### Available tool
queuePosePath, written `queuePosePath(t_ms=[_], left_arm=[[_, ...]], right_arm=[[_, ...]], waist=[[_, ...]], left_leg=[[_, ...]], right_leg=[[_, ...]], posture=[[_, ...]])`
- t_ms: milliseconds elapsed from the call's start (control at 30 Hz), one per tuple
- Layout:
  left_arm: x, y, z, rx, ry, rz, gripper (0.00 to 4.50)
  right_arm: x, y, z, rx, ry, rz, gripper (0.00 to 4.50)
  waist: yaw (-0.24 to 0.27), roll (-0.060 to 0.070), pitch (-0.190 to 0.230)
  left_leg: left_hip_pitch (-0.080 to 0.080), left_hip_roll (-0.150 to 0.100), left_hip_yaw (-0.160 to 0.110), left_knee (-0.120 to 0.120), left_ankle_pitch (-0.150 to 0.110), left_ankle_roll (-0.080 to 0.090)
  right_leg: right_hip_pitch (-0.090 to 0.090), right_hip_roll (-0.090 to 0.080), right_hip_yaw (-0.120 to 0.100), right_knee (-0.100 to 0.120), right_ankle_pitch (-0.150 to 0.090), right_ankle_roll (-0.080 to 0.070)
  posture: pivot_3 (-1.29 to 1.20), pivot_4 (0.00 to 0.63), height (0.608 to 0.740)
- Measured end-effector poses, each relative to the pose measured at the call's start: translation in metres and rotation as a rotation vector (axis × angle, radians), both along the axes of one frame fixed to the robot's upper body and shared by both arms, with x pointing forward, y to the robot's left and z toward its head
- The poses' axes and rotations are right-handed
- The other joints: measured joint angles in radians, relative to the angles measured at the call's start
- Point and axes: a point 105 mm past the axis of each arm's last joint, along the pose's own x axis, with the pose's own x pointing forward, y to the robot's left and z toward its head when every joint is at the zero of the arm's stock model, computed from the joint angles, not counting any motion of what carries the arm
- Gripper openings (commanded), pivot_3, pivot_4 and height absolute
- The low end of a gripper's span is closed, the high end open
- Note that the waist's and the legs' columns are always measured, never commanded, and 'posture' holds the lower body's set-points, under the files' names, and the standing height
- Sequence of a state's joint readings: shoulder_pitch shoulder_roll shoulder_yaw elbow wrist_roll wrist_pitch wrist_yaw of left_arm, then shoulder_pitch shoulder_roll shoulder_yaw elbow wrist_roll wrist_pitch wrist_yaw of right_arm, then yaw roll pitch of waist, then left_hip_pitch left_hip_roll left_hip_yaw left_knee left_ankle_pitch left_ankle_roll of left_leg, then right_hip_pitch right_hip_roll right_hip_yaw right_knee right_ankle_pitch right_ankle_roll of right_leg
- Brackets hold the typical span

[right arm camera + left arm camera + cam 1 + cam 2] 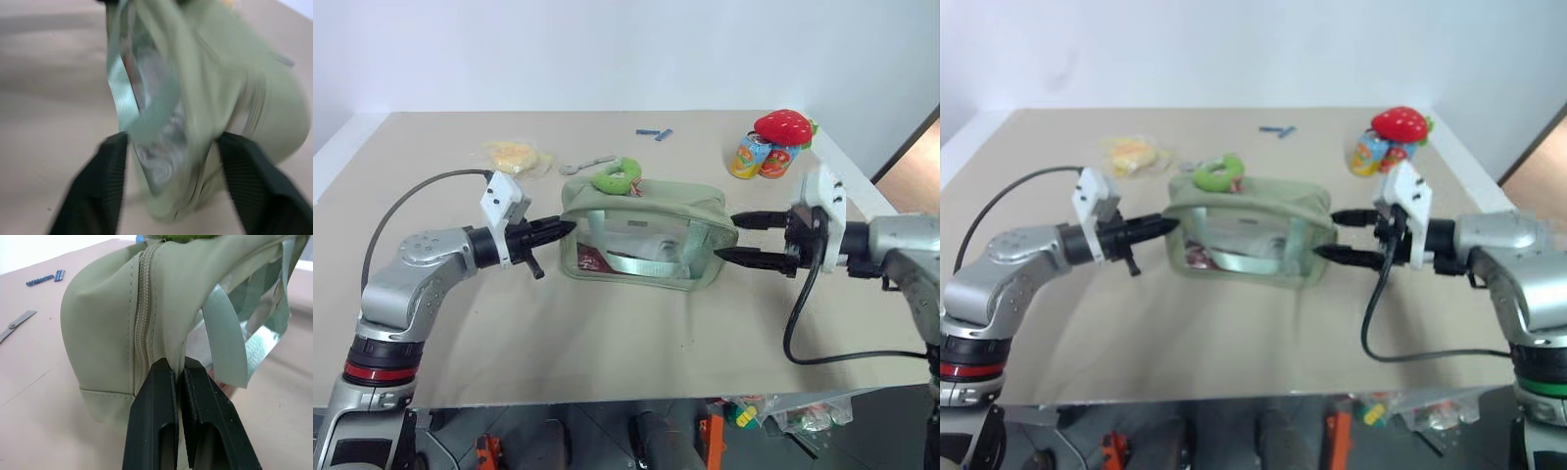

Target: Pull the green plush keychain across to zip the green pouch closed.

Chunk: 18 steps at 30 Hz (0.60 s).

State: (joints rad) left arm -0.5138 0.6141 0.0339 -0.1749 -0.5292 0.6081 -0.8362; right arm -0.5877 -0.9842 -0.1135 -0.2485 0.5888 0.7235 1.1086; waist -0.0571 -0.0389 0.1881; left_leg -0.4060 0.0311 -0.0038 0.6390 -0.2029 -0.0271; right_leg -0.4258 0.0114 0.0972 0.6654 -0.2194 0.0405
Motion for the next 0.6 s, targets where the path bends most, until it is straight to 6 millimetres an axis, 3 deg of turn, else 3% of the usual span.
queuePosePath(t_ms=[33, 100, 233, 367, 600], left_arm=[[0.000, -0.001, -0.001, -0.001, 0.002, -0.004, 0.00], [-0.001, -0.004, -0.001, -0.002, 0.005, -0.015, 0.00], [-0.002, -0.006, -0.001, -0.001, 0.006, -0.023, 0.00], [-0.004, -0.011, -0.001, -0.006, 0.011, -0.040, 0.00], [-0.007, -0.017, 0.002, -0.021, 0.001, -0.053, 0.00]], right_arm=[[0.000, 0.006, 0.015, 0.015, -0.025, 0.019, 4.46], [-0.001, 0.020, 0.045, 0.058, -0.109, 0.053, 4.46], [0.012, 0.056, 0.075, 0.180, -0.225, 0.108, 4.46], [0.042, 0.090, 0.062, 0.183, -0.244, 0.084, 4.46], [0.063, 0.111, 0.030, 0.109, -0.227, 0.093, 4.46]], waist=[[-0.001, 0.000, 0.000], [-0.001, 0.000, 0.000], [-0.004, 0.000, 0.000], [-0.001, 0.000, 0.000], [0.010, 0.000, 0.000]], left_leg=[[0.000, 0.000, 0.000, 0.000, 0.000, 0.000], [0.000, 0.000, -0.001, 0.000, 0.000, 0.000], [0.000, 0.001, -0.001, -0.001, 0.000, 0.000], [-0.002, 0.000, -0.001, -0.001, 0.000, 0.000], [-0.018, 0.000, -0.003, 0.001, 0.000, 0.000]], right_leg=[[0.000, 0.000, 0.000, 0.000, 0.000, 0.000], [0.000, 0.000, -0.001, 0.000, 0.000, 0.000], [0.000, 0.001, -0.001, 0.000, 0.000, 0.000], [-0.002, 0.000, -0.001, 0.000, 0.000, 0.000], [-0.016, -0.001, -0.003, 0.000, 0.004, -0.006]], posture=[[0.00, 0.150, 0.740], [0.00, 0.150, 0.740], [0.00, 0.150, 0.740], [0.00, 0.150, 0.740], [0.00, 0.150, 0.740]])
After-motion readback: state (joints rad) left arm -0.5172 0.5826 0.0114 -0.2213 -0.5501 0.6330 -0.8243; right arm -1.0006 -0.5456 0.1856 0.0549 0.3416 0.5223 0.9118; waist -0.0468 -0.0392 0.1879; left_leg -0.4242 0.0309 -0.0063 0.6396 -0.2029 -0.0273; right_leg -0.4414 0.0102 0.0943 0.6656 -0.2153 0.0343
